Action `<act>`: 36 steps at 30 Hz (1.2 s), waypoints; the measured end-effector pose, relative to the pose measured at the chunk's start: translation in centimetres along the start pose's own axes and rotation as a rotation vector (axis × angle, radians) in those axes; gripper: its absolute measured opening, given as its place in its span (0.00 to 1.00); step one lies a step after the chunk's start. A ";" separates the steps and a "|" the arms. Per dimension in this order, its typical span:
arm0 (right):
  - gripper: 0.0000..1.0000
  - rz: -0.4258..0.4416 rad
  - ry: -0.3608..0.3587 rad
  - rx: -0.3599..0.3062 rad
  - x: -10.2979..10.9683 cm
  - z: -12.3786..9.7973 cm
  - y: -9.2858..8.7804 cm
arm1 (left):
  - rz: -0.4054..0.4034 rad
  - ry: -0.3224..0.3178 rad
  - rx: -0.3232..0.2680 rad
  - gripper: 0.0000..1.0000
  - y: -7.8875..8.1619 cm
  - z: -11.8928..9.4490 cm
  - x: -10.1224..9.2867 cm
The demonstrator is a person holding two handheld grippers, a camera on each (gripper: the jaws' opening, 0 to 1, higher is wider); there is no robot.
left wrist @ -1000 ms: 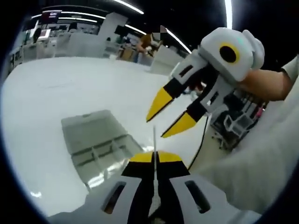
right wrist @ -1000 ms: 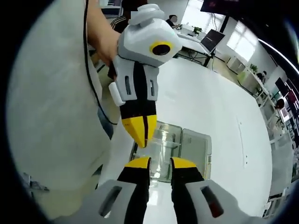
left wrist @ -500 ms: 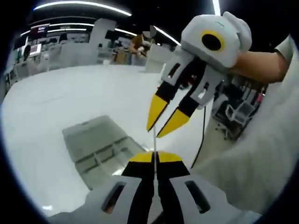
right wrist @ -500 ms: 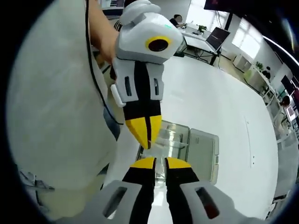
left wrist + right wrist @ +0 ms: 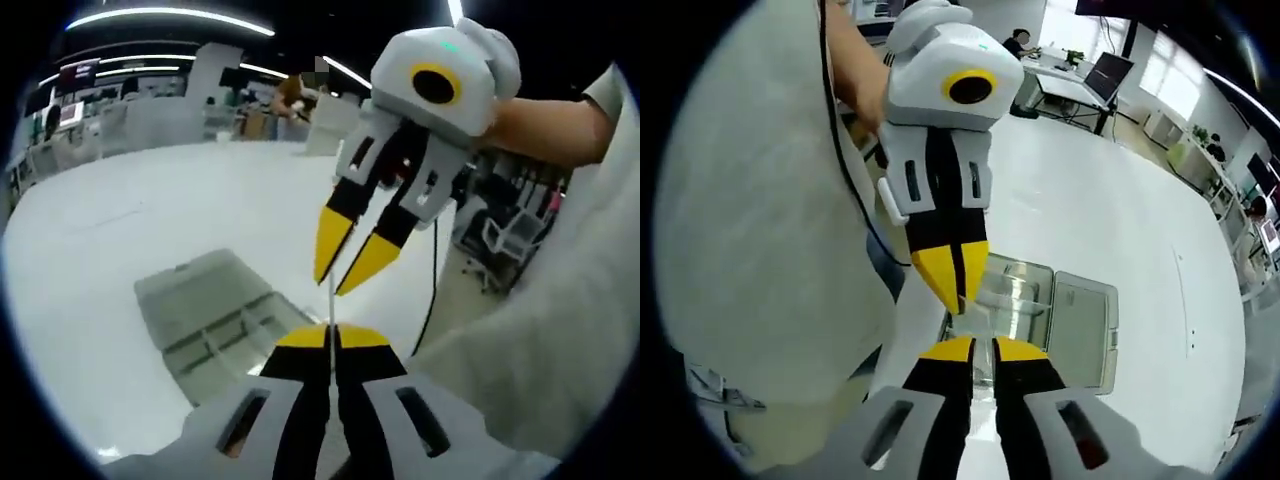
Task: Insert the divider into the dual guide fixture by aligning both edges with the guide slots and pushing it downward to the bottom, including one-sided entry, uneven engagement, binding, and posture correction.
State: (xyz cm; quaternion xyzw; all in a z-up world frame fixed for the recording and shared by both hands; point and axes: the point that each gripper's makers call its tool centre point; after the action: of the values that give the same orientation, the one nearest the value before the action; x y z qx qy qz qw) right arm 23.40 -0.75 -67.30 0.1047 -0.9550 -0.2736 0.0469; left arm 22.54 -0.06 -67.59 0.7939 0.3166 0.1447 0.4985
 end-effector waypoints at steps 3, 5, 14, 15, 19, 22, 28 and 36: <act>0.00 0.008 0.016 -0.005 0.2 -0.1 0.0 | 0.002 -0.003 -0.004 0.00 0.0 0.0 -0.1; 0.00 0.008 0.018 -0.009 0.1 -0.2 -0.1 | -0.007 -0.002 -0.009 0.00 0.0 0.0 0.0; 0.00 0.011 0.024 -0.007 0.3 -0.1 0.0 | -0.028 0.016 -0.005 0.00 -0.3 -0.1 0.6; 0.00 0.008 0.023 -0.006 0.4 -0.1 0.0 | -0.034 0.017 -0.008 0.00 -0.3 -0.1 0.7; 0.00 0.010 0.021 0.005 0.4 -0.1 0.0 | -0.035 0.016 -0.004 0.00 -0.3 0.0 0.6; 0.00 0.029 0.017 0.005 0.3 -0.2 0.0 | -0.048 0.020 -0.004 0.00 -0.3 0.1 0.8; 0.00 0.129 0.011 0.012 0.0 -0.3 0.2 | -0.063 0.034 -0.011 0.00 -0.2 0.1 1.2; 0.00 0.284 0.032 0.002 0.0 -0.4 0.5 | -0.070 0.044 -0.012 0.02 -0.3 0.2 1.5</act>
State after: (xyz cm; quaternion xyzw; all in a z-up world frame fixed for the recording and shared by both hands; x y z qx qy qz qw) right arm 23.41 -0.55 -66.73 -0.0273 -0.9596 -0.2614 0.1004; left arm 23.70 0.82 -68.08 0.7760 0.3541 0.1463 0.5010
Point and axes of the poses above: the point that each gripper's makers call its tool centre point, and the gripper's own axes: z roughly forward along the fingers, x roughly to its left, y roughly out of its top, and after that the axes turned 13 degrees about z, right-handed
